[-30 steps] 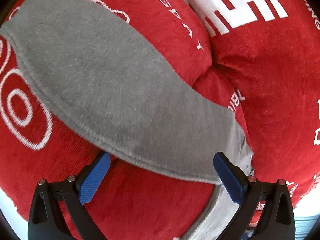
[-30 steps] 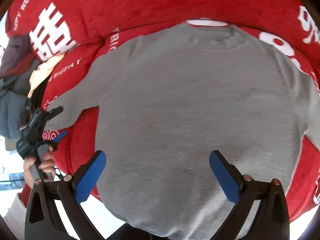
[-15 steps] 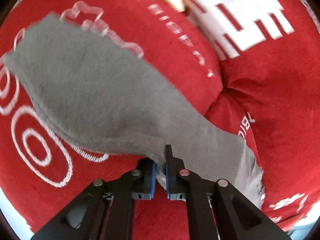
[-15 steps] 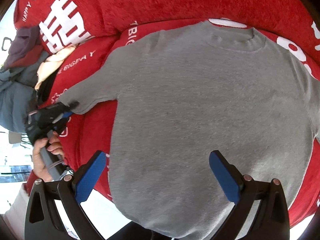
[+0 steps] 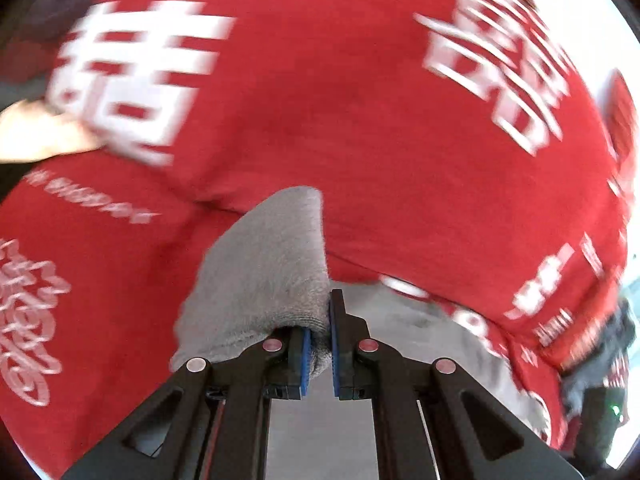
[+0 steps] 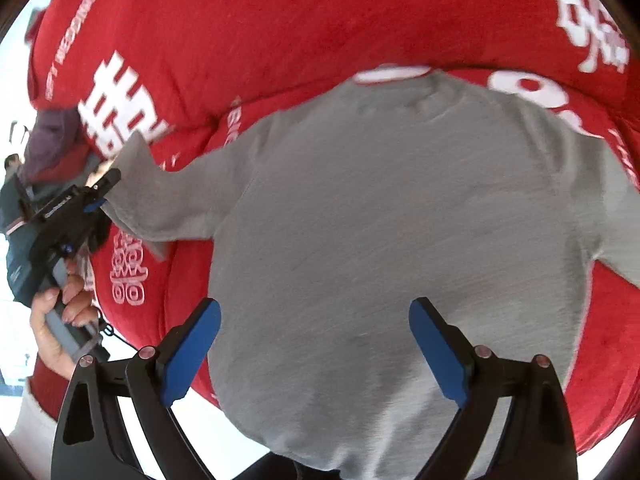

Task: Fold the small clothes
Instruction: 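Fold the held sleeve across the sweatshirt body with the left tool, release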

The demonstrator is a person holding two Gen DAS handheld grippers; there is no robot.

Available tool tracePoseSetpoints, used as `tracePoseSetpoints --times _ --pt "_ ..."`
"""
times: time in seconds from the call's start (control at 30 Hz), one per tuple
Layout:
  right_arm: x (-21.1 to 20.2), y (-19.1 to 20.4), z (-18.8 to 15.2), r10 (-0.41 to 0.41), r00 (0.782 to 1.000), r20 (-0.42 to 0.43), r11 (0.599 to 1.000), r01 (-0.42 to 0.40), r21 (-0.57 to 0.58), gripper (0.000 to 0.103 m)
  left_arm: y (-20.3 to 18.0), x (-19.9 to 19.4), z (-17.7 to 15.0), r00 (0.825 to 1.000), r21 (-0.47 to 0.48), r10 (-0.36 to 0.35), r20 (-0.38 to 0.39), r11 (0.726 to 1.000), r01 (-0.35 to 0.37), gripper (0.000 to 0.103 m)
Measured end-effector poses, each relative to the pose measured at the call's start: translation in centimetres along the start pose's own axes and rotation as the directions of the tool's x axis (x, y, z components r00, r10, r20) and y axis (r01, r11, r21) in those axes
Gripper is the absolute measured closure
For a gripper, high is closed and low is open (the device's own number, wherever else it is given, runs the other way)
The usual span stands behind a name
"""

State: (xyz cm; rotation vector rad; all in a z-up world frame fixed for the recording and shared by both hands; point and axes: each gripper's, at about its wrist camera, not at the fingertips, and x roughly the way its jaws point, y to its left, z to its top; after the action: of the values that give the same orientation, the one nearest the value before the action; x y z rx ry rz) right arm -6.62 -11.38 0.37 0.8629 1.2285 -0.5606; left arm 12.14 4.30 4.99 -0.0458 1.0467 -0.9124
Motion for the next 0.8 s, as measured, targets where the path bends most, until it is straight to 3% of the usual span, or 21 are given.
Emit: tracePoseSetpoints --times 0.1,0.17,0.2,0.3,0.33,0.5,0.6,0.67,0.7,0.73,0.8 --pt "-2.1 -2.9 0.3 -0.013 0.999 0.05 0.999 0.011 0.033 0.007 -6.6 3.5 -1.9 0.995 0.091 -0.056 -0.087 0.994 0.064 0.094" --pt "-3.0 -4.8 0.4 -0.031 0.997 0.07 0.998 0.027 0.056 0.007 -9.3 5.3 -3.4 0.989 0.116 -0.034 -0.142 0.992 0.051 0.094" --pt "-3.3 -5.5 0.4 -0.038 0.996 0.075 0.997 0.033 0.064 0.007 -10.9 6.5 -4.4 0.984 0.145 0.018 -0.178 0.989 0.008 0.087" --pt "-4.8 -8.3 0.5 -0.027 0.997 0.076 0.995 0.02 0.1 0.007 -13.3 6.9 -6.6 0.974 0.193 0.117 -0.193 0.978 -0.08 0.028" --pt "-5.2 -9.1 0.6 -0.025 0.997 0.076 0.994 0.016 0.112 0.006 -13.8 6.6 -6.9 0.973 0.198 0.13 -0.188 0.976 -0.092 0.021" --pt "-8.4 -11.0 1.4 -0.02 0.984 0.18 0.995 0.002 0.1 0.006 -13.7 4.9 -8.3 0.954 0.245 0.176 -0.245 0.963 -0.114 0.021" --pt "-12.1 -10.6 2.0 -0.066 0.946 0.317 0.995 0.04 0.088 0.006 -11.4 3.8 -9.5 0.941 0.259 0.218 -0.26 0.954 -0.149 0.02" --pt "-15.0 -9.7 2.2 -0.096 0.895 0.436 0.995 0.086 0.043 0.0 -10.1 3.6 -9.8 0.931 0.253 0.247 -0.269 0.951 -0.179 0.021" --pt "-15.7 -9.6 2.4 -0.082 0.885 0.458 0.997 0.075 0.035 0.0 -9.3 3.4 -10.0 0.924 0.248 0.267 -0.274 0.948 -0.2 0.021" --pt "-15.6 -9.8 2.9 -0.031 0.892 0.452 0.999 0.012 0.045 0.0 -8.6 3.4 -10.2 0.915 0.244 0.28 -0.29 0.946 -0.212 0.021" --pt "-13.3 -11.3 4.1 0.092 0.937 0.337 0.985 -0.135 0.106 0.0 -7.0 3.5 -10.6 0.894 0.228 0.306 -0.327 0.944 -0.24 0.021"
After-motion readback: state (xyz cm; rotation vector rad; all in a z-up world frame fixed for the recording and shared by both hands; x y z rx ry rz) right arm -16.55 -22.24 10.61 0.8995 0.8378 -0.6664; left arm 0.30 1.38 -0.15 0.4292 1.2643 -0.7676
